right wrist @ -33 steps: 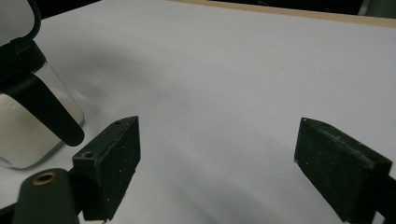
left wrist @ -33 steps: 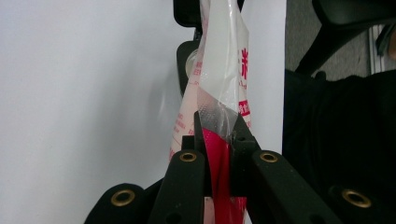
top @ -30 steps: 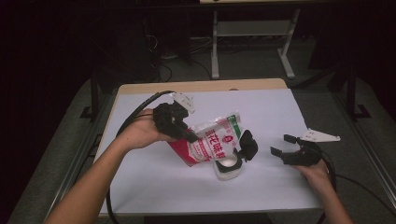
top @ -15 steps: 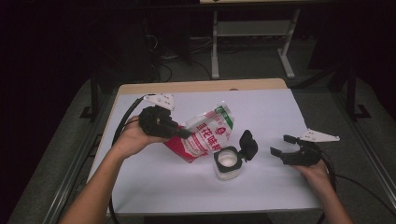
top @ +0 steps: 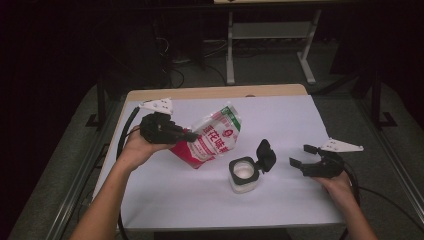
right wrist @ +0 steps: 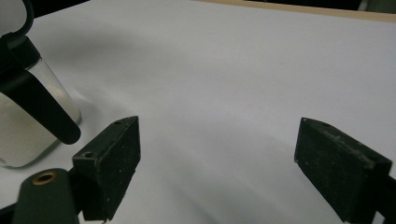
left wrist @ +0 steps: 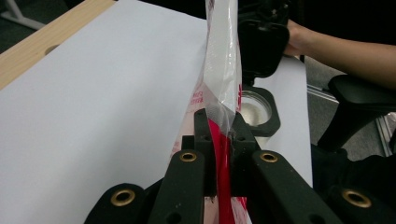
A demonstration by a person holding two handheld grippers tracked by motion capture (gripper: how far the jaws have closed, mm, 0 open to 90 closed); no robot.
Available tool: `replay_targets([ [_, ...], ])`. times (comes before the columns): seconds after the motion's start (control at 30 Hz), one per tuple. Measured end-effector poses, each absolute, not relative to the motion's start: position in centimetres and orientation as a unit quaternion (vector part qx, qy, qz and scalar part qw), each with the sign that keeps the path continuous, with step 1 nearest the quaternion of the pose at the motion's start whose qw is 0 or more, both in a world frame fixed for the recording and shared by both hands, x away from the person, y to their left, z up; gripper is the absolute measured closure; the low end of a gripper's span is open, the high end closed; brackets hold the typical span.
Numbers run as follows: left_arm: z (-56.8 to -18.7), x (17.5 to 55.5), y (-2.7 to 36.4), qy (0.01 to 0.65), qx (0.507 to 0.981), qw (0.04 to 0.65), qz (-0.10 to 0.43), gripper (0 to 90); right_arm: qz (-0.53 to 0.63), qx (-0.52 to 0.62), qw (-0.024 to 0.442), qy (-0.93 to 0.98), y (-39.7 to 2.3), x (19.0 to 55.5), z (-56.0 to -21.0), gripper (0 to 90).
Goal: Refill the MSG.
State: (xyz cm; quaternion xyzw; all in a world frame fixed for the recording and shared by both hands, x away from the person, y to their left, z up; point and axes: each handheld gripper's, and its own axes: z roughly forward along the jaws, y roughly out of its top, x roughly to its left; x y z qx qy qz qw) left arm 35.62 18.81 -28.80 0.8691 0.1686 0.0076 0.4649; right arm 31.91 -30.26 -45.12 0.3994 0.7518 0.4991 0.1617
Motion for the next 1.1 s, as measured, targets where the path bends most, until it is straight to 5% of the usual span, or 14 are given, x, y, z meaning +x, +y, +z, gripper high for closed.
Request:
replay_targets([
  [1.1,-32.3,38.7,20.7,0.229,0.874,0.427,0.014,86.2,0.498,0.400,0.164,0.752,-30.5,32.0,-45.2,13.9],
])
